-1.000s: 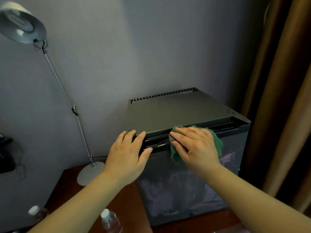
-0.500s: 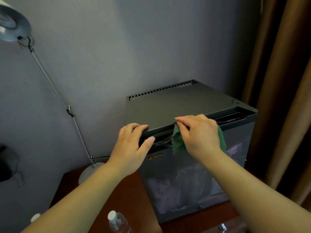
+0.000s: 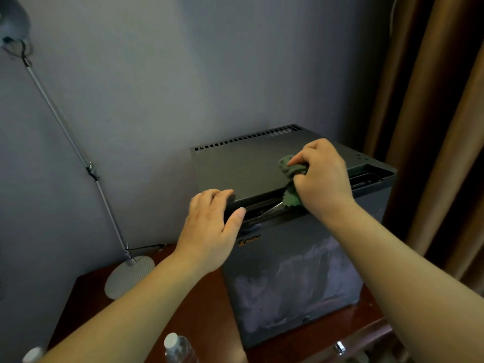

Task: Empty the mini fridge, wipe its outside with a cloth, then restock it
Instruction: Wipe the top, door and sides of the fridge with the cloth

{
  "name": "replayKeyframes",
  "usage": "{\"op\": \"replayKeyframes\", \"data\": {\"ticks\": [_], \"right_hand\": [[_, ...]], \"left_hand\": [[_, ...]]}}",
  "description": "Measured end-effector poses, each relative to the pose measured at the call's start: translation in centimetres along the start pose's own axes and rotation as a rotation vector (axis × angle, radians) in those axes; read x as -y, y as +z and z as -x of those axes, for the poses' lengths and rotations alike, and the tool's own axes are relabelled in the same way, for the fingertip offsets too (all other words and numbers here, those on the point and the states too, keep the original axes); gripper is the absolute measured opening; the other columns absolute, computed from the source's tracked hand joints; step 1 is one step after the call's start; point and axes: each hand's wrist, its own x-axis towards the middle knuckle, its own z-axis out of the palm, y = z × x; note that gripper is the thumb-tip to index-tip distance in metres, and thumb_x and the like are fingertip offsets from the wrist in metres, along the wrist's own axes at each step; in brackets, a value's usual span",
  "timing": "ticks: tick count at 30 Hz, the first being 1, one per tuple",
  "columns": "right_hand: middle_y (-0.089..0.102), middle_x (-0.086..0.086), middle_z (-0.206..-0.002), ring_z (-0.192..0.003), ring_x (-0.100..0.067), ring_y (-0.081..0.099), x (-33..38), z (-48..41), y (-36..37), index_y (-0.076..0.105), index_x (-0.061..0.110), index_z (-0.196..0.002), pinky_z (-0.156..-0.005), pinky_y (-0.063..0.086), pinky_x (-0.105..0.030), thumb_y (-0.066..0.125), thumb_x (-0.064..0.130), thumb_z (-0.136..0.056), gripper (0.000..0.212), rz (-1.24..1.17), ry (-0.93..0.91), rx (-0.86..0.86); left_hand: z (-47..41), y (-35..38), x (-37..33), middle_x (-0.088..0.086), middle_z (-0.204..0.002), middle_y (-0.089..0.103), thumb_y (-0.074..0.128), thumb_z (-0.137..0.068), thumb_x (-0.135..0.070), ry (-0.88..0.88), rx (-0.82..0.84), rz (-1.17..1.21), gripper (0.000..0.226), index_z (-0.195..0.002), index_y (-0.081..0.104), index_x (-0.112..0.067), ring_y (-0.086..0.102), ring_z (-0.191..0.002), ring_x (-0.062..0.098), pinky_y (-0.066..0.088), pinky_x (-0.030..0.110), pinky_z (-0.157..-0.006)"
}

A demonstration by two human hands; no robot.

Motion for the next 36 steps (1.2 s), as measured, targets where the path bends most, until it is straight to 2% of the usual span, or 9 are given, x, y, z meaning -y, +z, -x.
{"op": "replayKeyframes", "data": {"ticks": [3,7,11,15,20,25,28,30,36], "right_hand": [[0.060,-0.003,-0.100,-0.092,-0.028,0.055,-0.9,0.0,-0.1,0.075,0.018,-0.090,-0.081,0.051,-0.043,0.066,0.004,-0.079,0.020,0.126,-0.015,-0.052],[0.064,0.007,-0.114,-0.110,-0.027,0.054,-0.4,1.8,0.1,0.071,0.037,-0.105,-0.096,0.048,-0.042,0.060,0.037,-0.082,0.026,0.170,0.065,0.315],[0.054,0.014,-0.141,-0.129,-0.022,0.046,0.3,2.1,-0.1,0.058,0.047,-0.132,-0.109,0.038,-0.043,0.042,0.062,-0.094,0.044,0.170,0.031,0.400],[0.070,0.017,-0.116,-0.102,-0.022,0.057,-0.3,3.7,1.8,0.073,0.043,-0.113,-0.090,0.046,-0.036,0.056,0.046,-0.097,0.024,0.184,-0.071,0.168],[0.063,0.008,-0.103,-0.096,-0.015,0.058,-1.9,4.7,1.7,0.071,0.030,-0.123,-0.082,0.048,-0.029,0.070,0.028,-0.092,0.031,0.058,-0.089,0.007],[0.048,0.007,-0.104,-0.090,0.002,0.050,-2.8,8.8,3.1,0.067,0.024,-0.124,-0.081,0.042,-0.005,0.068,0.020,-0.094,0.030,-0.261,0.202,-0.253],[0.051,0.014,-0.104,-0.099,0.011,0.051,-1.8,13.0,6.2,0.057,0.037,-0.112,-0.081,0.042,-0.004,0.069,0.014,-0.092,0.033,-0.388,0.228,-0.154],[0.055,0.017,-0.103,-0.098,0.006,0.056,-1.9,15.0,7.4,0.051,0.045,-0.103,-0.078,0.045,-0.007,0.071,0.016,-0.091,0.037,-0.435,0.249,-0.107],[0.063,0.008,-0.094,-0.089,-0.009,0.061,-5.4,11.9,5.8,0.057,0.035,-0.094,-0.074,0.047,-0.014,0.071,0.027,-0.092,0.017,-0.508,0.498,-0.431]], "left_hand": [[-0.1,0.0,0.0,-0.012,-0.137,0.039,0.020,-0.090,-0.068,0.006,0.008,0.000,0.073,-0.146,0.043,-0.027,0.026,-0.136,0.010,0.036,0.038,-0.112],[0.0,-0.1,-0.1,-0.013,-0.136,0.039,0.019,-0.089,-0.068,0.015,0.011,0.000,0.074,-0.146,0.044,-0.027,0.026,-0.135,0.010,0.035,0.036,-0.112],[0.0,-0.1,-0.1,-0.011,-0.135,0.039,0.024,-0.093,-0.064,0.018,0.006,-0.005,0.067,-0.144,0.045,-0.027,0.026,-0.133,0.010,0.035,0.035,-0.112],[0.1,-0.2,-0.2,-0.011,-0.136,0.039,0.029,-0.096,-0.060,0.022,0.010,0.000,0.061,-0.144,0.045,-0.026,0.025,-0.134,0.010,0.035,0.036,-0.112],[0.2,-0.2,-0.1,-0.011,-0.135,0.039,0.033,-0.099,-0.056,0.029,0.003,0.001,0.055,-0.145,0.045,-0.027,0.026,-0.134,0.010,0.035,0.036,-0.111],[0.2,-0.1,0.1,-0.012,-0.138,0.038,0.026,-0.096,-0.062,0.033,0.029,-0.010,0.059,-0.148,0.042,-0.037,0.022,-0.137,0.010,0.034,0.037,-0.113],[0.1,-0.2,0.1,-0.012,-0.141,0.037,0.021,-0.090,-0.069,0.034,0.044,-0.051,0.068,-0.148,0.041,-0.041,0.022,-0.139,0.012,0.033,0.039,-0.114],[0.1,-0.2,0.2,-0.011,-0.143,0.036,0.020,-0.089,-0.070,0.038,0.057,-0.073,0.070,-0.149,0.041,-0.041,0.021,-0.139,0.013,0.032,0.040,-0.116],[0.1,-0.3,-0.1,-0.012,-0.141,0.036,0.021,-0.090,-0.069,0.031,0.077,-0.103,0.066,-0.148,0.041,-0.042,0.021,-0.139,0.013,0.033,0.040,-0.115]]}}
